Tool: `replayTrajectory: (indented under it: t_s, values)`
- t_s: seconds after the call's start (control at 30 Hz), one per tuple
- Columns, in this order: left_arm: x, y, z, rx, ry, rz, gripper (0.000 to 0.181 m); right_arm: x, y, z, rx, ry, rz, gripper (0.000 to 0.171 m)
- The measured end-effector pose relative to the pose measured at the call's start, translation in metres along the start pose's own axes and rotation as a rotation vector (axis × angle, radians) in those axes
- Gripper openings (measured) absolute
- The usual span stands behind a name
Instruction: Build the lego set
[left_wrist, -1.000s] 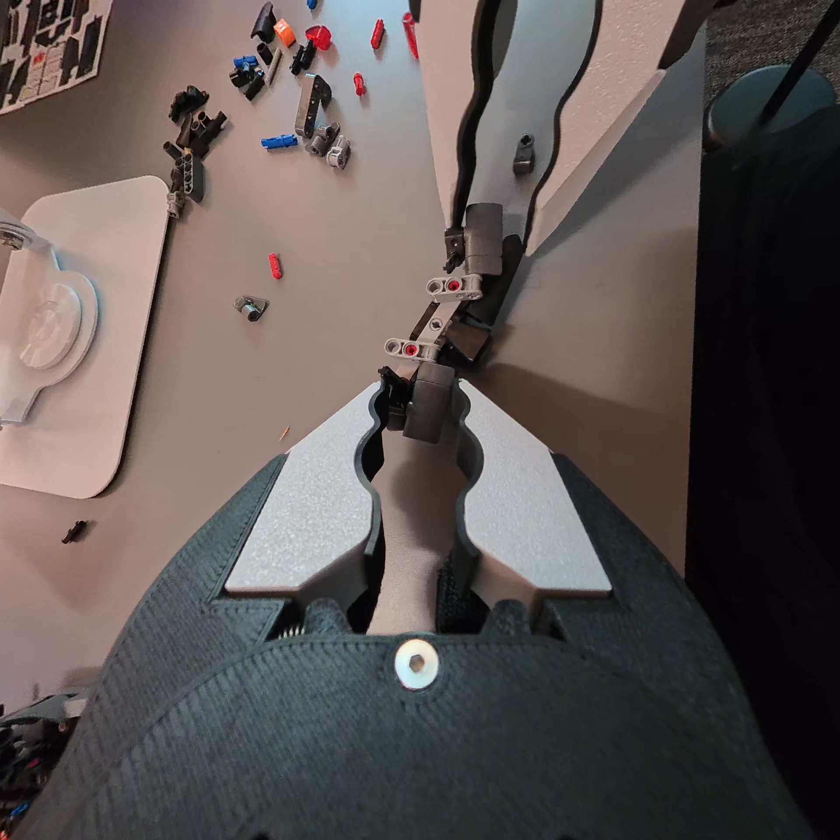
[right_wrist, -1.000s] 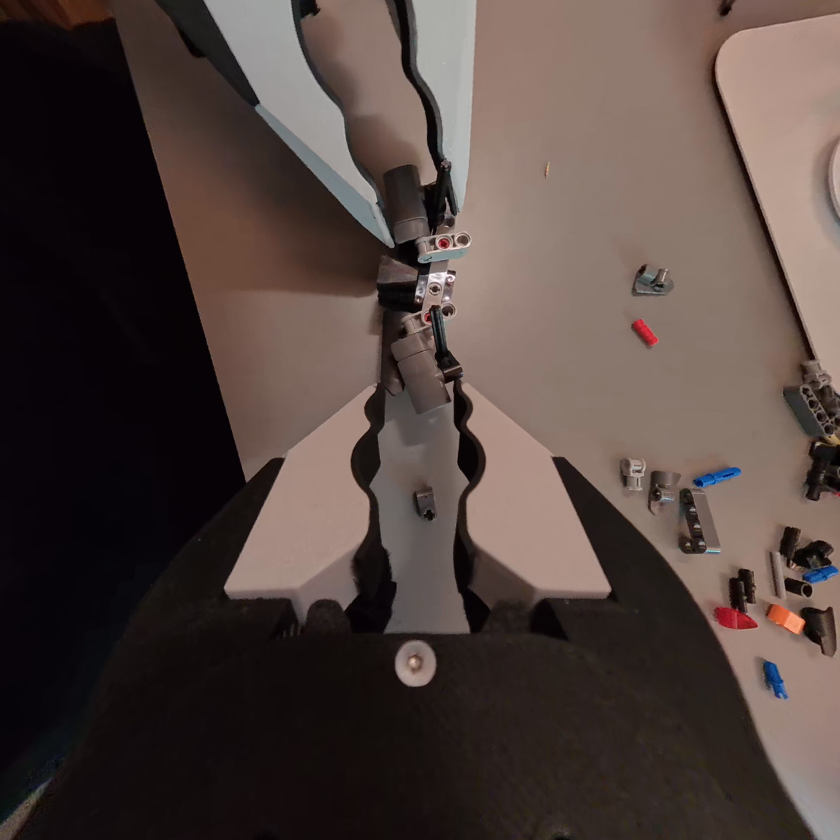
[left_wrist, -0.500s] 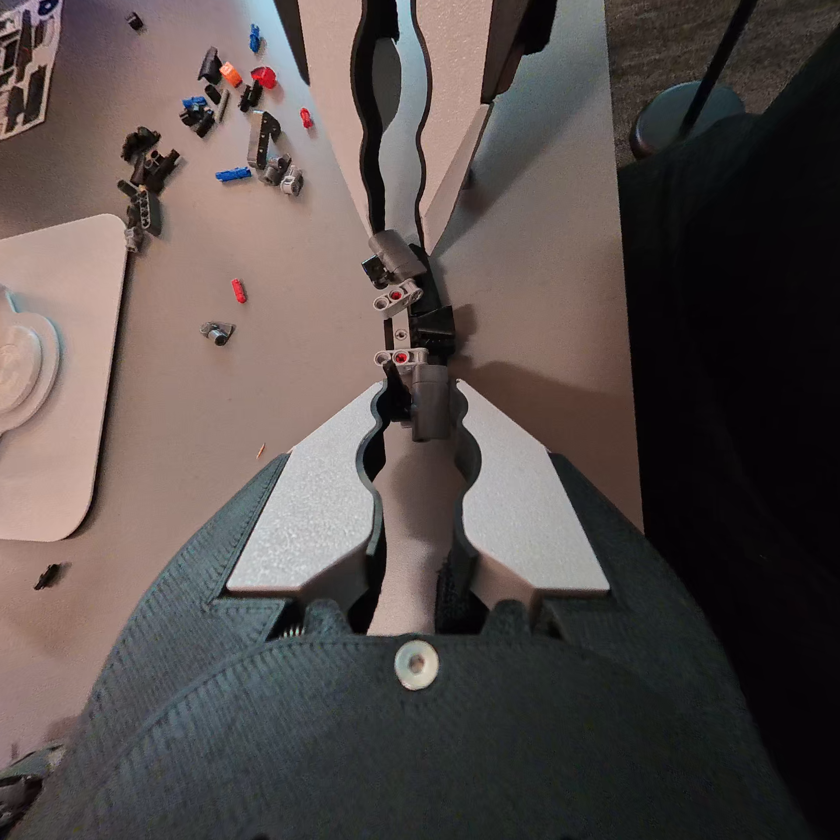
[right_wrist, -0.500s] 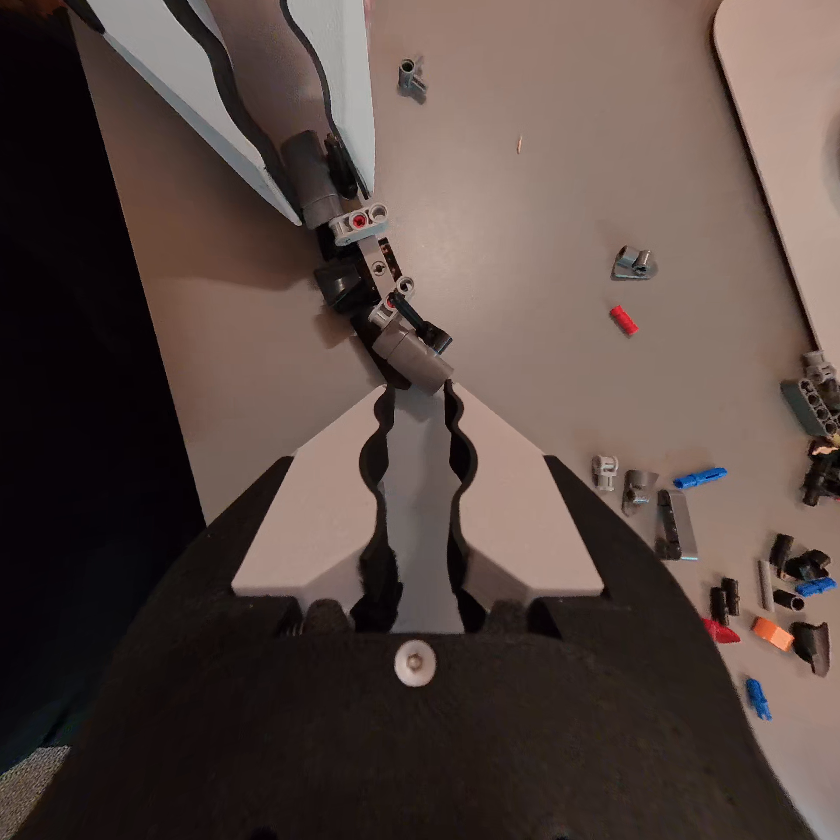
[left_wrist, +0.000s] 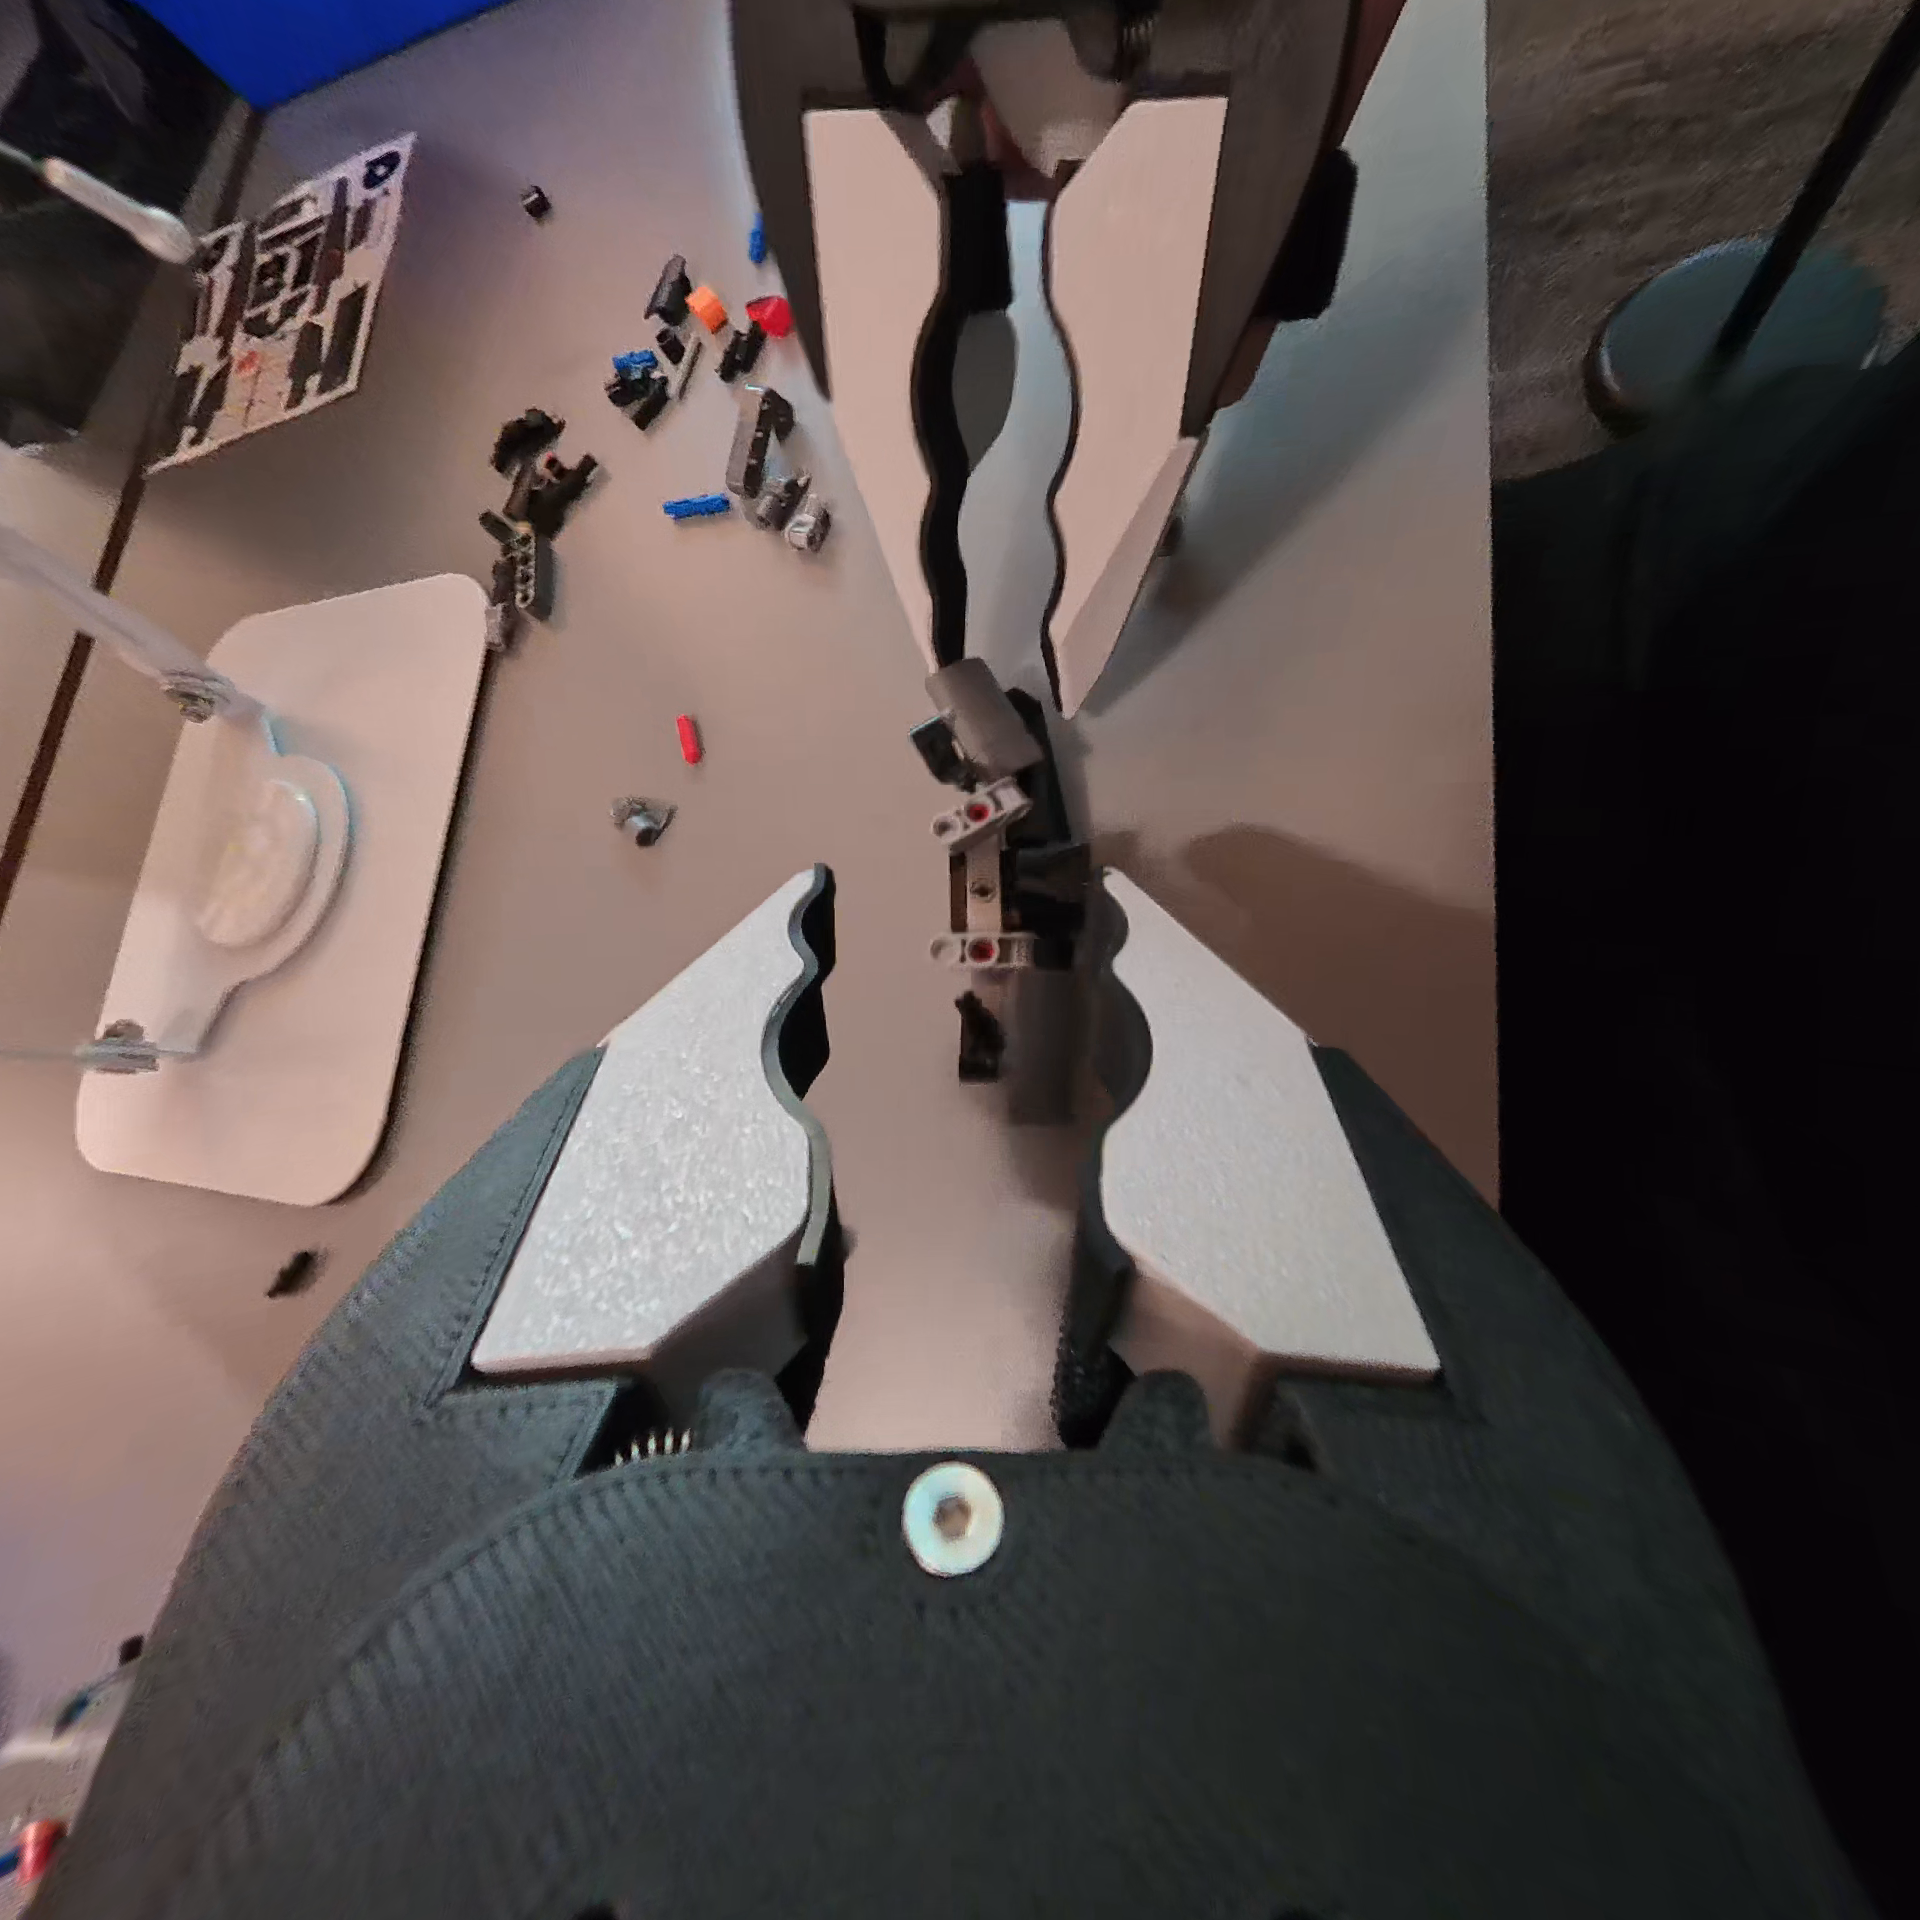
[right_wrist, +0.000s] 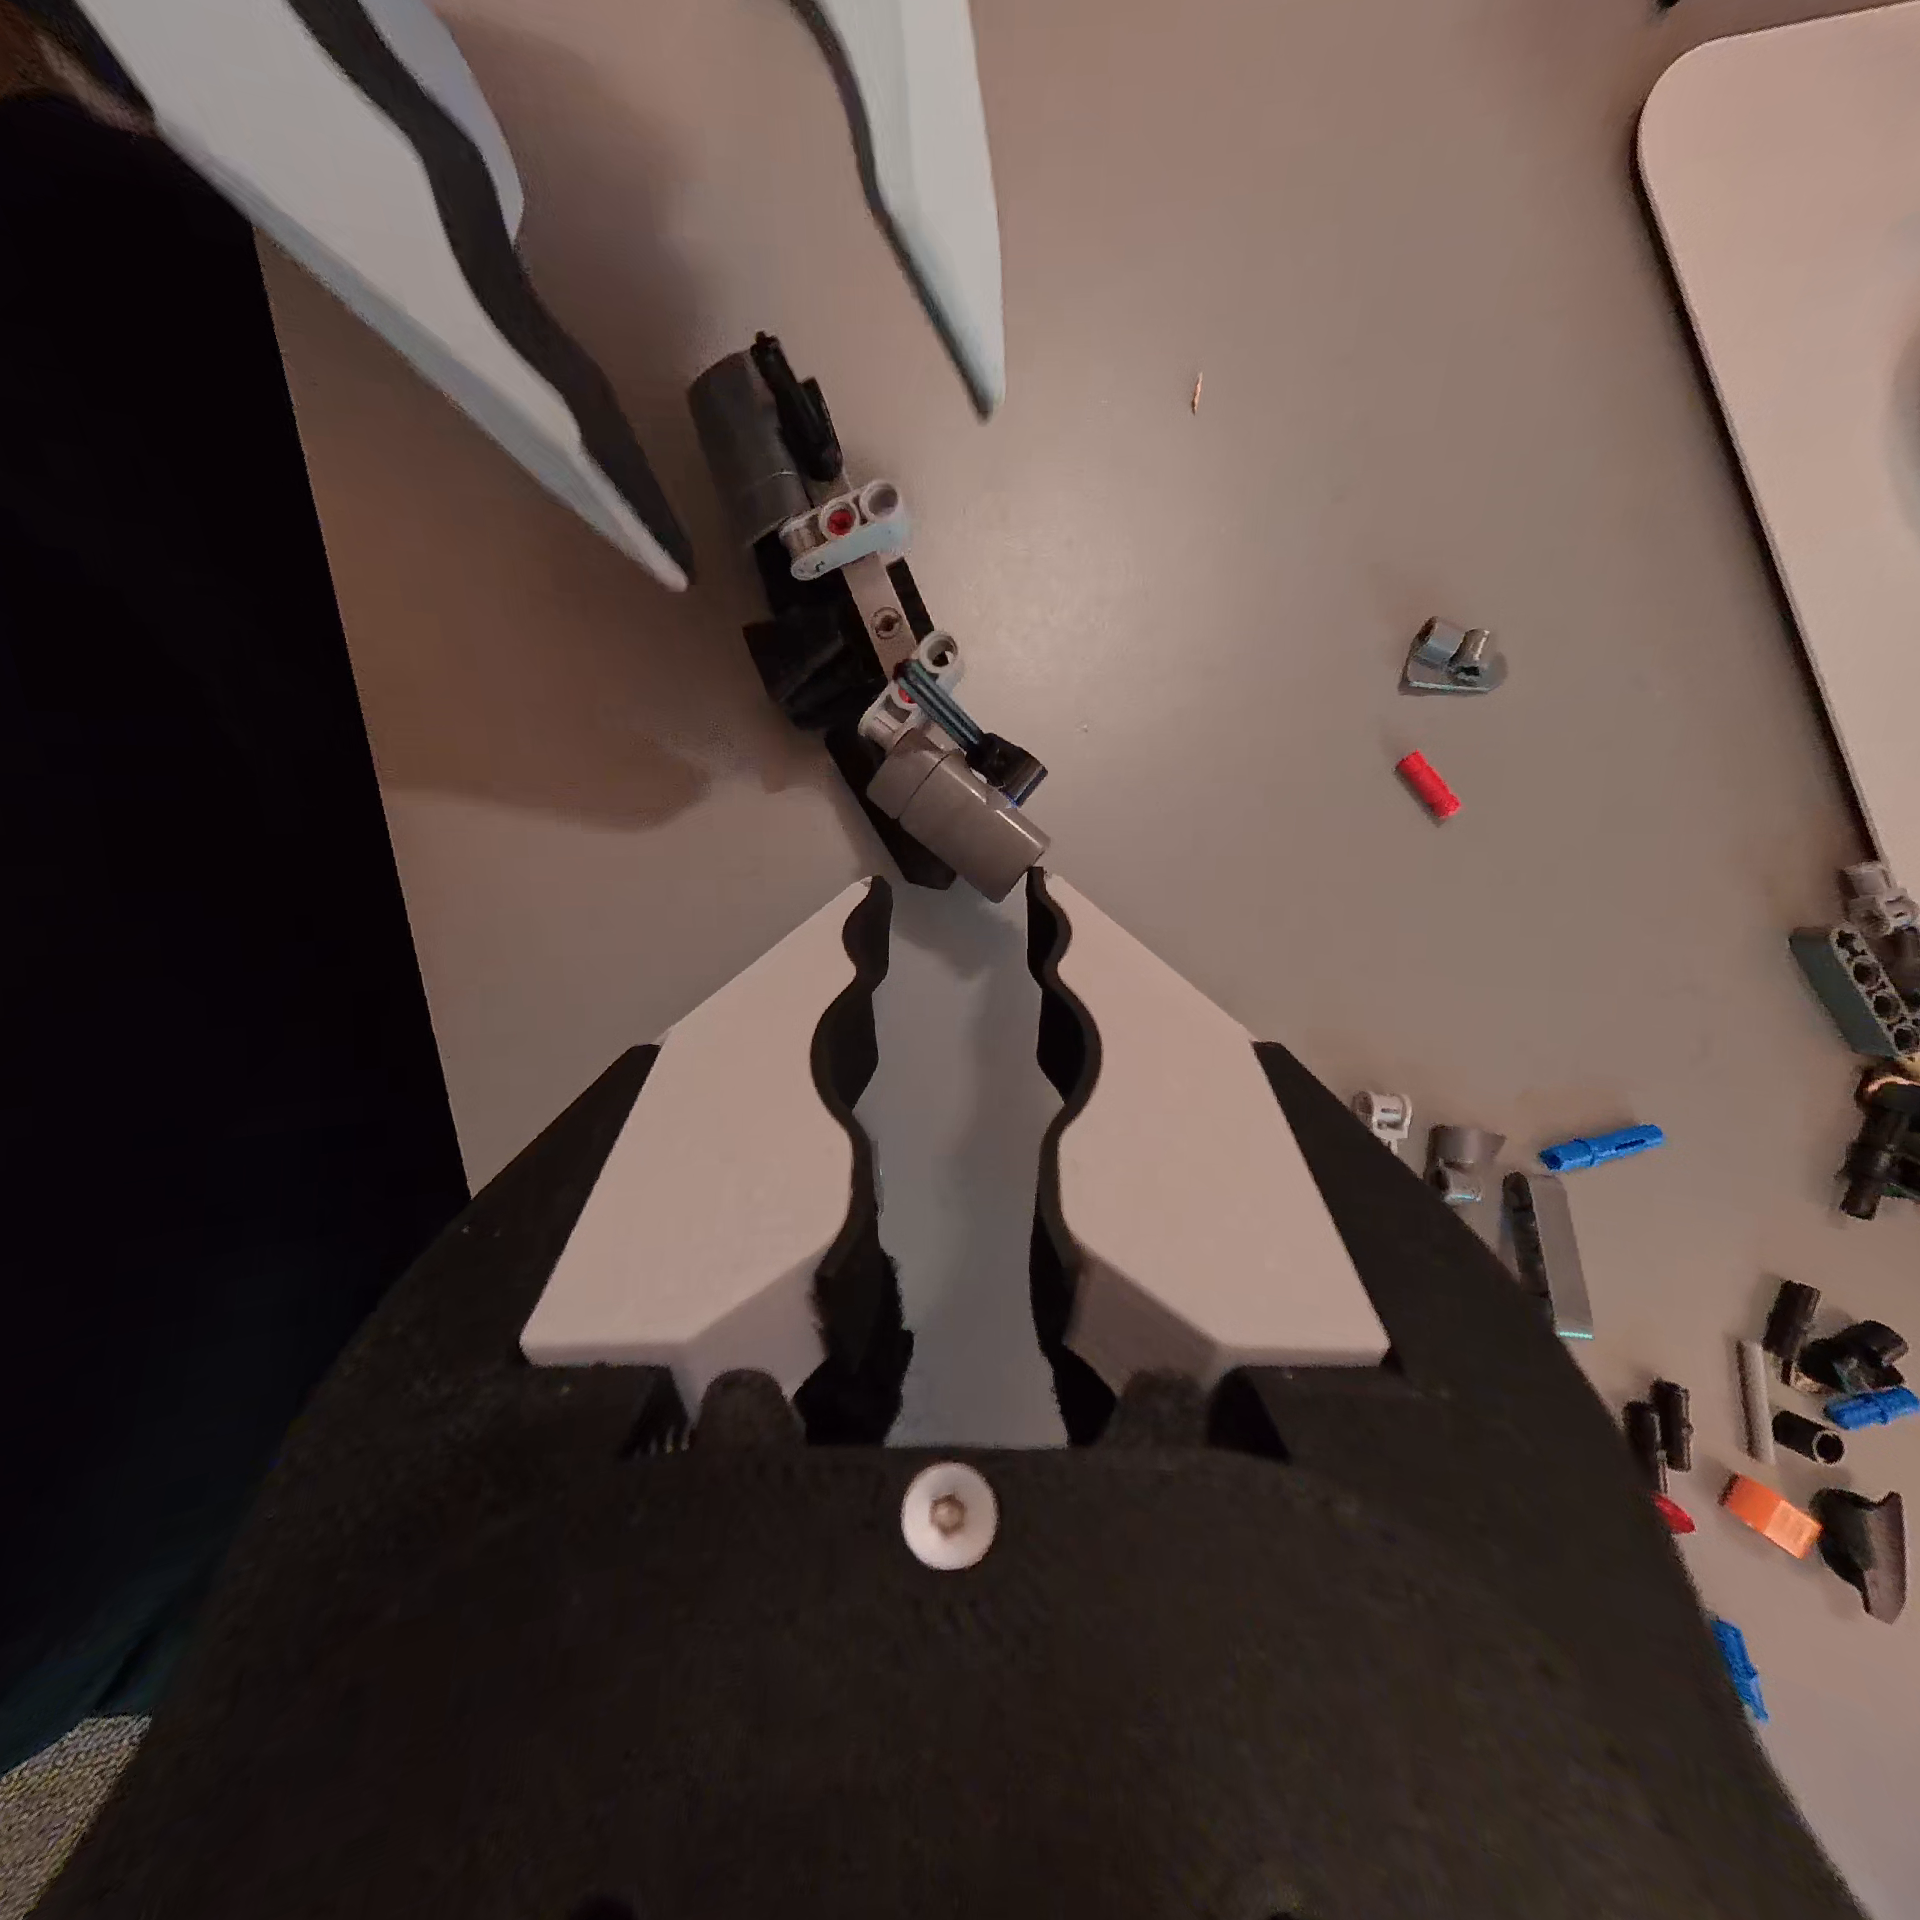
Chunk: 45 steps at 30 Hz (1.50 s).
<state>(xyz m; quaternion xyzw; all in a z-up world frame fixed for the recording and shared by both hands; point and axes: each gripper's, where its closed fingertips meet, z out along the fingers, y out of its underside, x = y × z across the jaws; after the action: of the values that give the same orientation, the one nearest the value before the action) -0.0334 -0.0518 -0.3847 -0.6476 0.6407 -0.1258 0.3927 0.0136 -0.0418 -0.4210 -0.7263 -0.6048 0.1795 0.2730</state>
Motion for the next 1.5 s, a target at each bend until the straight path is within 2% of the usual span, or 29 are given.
replayTrajectory:
  t_s: [0.13,0.2,1.0,1.1,1.3,1.5]
  values:
    - [0.009,0.014,0.022,-0.118,0.028,0.020,0.042,-0.001,-0.001,0.002,-0.004,-0.004,-0.006,0.024]
    - [0.008,0.021,0.029,-0.155,0.027,-0.006,0.034,-0.002,-0.001,0.003,-0.004,-0.009,-0.006,0.024]
    - [0.011,0.020,0.032,-0.145,0.038,-0.023,0.031,-0.005,-0.001,-0.002,-0.033,0.035,-0.067,0.026]
    - [0.011,0.020,0.032,-0.145,0.038,-0.023,0.031,-0.001,-0.007,-0.007,0.007,0.047,-0.056,0.026]
    - [0.011,0.019,0.032,-0.138,0.049,-0.037,0.031,-0.002,-0.009,-0.005,0.022,0.044,-0.109,0.025]
    - [0.011,0.019,0.032,-0.139,0.048,-0.036,0.031,0.000,-0.010,-0.004,0.005,0.041,-0.107,0.014]
